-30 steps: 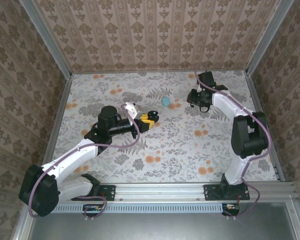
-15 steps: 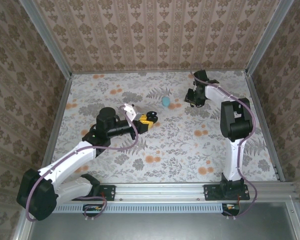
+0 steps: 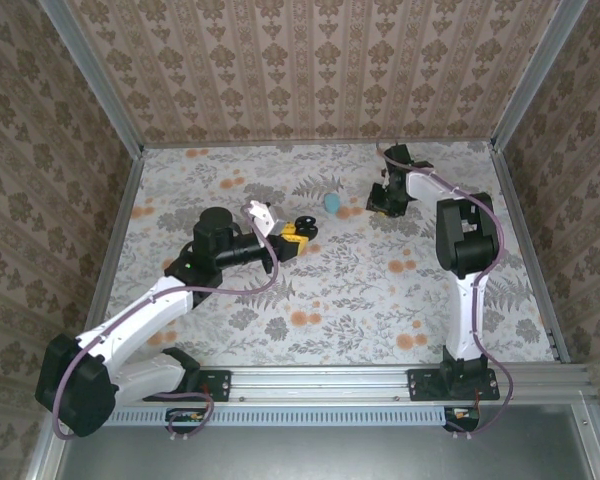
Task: Insert the wireless bluetooth earbuds into the charging case
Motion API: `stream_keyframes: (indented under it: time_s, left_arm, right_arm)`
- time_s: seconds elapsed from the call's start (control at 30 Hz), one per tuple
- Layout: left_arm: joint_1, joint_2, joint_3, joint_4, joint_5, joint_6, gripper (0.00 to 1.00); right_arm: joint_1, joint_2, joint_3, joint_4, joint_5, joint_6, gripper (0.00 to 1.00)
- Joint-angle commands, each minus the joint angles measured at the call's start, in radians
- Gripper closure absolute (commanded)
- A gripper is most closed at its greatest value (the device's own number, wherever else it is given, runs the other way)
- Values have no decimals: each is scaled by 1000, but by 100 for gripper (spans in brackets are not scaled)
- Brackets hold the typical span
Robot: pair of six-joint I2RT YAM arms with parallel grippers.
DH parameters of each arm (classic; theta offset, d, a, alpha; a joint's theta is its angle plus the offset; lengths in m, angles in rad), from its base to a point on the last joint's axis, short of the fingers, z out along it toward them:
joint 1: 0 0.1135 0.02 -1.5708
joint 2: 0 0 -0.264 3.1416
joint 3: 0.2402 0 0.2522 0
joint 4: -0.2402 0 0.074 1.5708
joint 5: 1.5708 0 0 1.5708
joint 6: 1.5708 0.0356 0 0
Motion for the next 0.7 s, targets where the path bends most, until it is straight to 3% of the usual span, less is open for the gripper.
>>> stream_keyframes:
  time_s: [0.0,0.3,0.5,0.67]
  left_arm:
    - [-8,-26,-28,42,-2,-22,100]
    - [-8,-13,-22,52,3,-9,100]
    - [-6,64,35,65,-37,27,100]
    - [0,141,128,75,-48,83,100]
  right_arm:
    - [19,-52,-80,-40,-19,-24,75]
    - [82,-191,-276,11,-24,15,76]
    - [111,-238,-178,-105,-7,-3,76]
    - [65,-266,-78,-185,65,-35,73]
